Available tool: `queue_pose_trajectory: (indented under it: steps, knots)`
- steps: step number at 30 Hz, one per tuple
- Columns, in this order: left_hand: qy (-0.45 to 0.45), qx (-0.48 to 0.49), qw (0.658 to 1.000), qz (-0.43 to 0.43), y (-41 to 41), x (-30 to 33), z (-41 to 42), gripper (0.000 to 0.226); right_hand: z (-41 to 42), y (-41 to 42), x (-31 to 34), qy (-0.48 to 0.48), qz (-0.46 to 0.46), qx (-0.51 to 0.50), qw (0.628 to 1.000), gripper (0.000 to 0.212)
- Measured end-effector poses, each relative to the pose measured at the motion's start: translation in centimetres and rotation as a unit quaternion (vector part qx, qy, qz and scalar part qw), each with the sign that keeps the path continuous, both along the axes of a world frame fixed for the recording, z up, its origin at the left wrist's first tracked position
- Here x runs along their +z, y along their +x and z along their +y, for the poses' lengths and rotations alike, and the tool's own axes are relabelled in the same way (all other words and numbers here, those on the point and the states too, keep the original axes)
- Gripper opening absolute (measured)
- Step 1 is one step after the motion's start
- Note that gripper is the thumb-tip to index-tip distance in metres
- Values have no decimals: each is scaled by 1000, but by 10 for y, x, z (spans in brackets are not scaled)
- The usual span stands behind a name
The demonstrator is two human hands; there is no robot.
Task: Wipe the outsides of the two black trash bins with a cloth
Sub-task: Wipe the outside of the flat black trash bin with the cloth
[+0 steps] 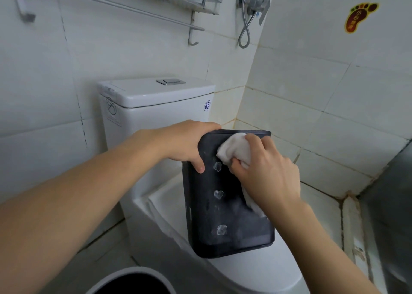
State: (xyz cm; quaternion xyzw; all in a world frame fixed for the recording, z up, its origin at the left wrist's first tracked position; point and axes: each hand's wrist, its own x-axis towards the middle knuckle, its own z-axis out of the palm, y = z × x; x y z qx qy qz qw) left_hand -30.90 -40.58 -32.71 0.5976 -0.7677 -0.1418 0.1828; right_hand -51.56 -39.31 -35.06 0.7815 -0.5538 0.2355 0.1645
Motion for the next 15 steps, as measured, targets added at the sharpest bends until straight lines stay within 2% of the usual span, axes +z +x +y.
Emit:
queue_pose_trajectory:
  steps: [6, 11, 15]
  knots:
    - [-22, -11, 999, -44, -8, 13, -7, 73, -11, -5, 1, 9, -38, -2, 999, 45]
    - [-32, -7, 995, -91, -13, 18, -16, 76, -16, -13, -14, 17, -93, 3, 996, 47]
    - [-19, -9, 997, -69, -8, 4, -17, 77, -19, -15, -22, 22, -82, 5, 996, 48]
